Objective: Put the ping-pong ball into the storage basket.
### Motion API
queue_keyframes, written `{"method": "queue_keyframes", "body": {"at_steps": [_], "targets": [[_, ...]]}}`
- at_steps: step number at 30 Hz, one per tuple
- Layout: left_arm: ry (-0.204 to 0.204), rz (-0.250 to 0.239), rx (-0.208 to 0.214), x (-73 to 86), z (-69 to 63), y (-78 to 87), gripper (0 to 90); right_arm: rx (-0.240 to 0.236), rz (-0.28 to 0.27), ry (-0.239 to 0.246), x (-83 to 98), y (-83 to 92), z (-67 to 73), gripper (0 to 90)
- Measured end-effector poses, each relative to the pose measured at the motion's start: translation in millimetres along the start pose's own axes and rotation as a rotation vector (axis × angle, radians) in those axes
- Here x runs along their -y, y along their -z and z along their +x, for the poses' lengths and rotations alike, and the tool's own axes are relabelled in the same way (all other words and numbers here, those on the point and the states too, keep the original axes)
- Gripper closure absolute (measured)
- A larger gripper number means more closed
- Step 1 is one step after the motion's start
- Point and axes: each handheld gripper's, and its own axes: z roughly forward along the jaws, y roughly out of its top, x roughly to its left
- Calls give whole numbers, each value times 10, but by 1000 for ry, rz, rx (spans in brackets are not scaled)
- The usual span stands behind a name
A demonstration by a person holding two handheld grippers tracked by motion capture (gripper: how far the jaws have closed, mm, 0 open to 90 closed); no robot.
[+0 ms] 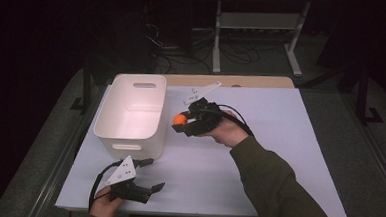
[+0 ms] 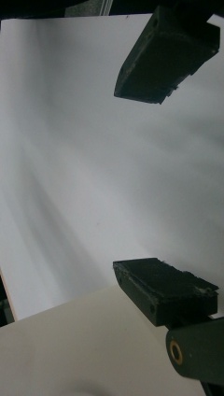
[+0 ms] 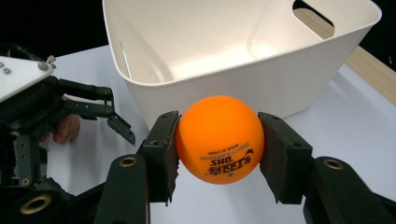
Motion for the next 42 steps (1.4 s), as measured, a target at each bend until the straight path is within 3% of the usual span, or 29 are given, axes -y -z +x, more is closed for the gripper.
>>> {"method": "queue_keyframes", "body": {"at_steps": [18, 42], "targets": [[0, -2, 0, 1, -1, 1, 141, -8, -23, -3, -190, -6, -55, 497], [-2, -4, 0, 1, -2, 1, 141, -24, -22, 14, -500, -181, -46, 497]]}}
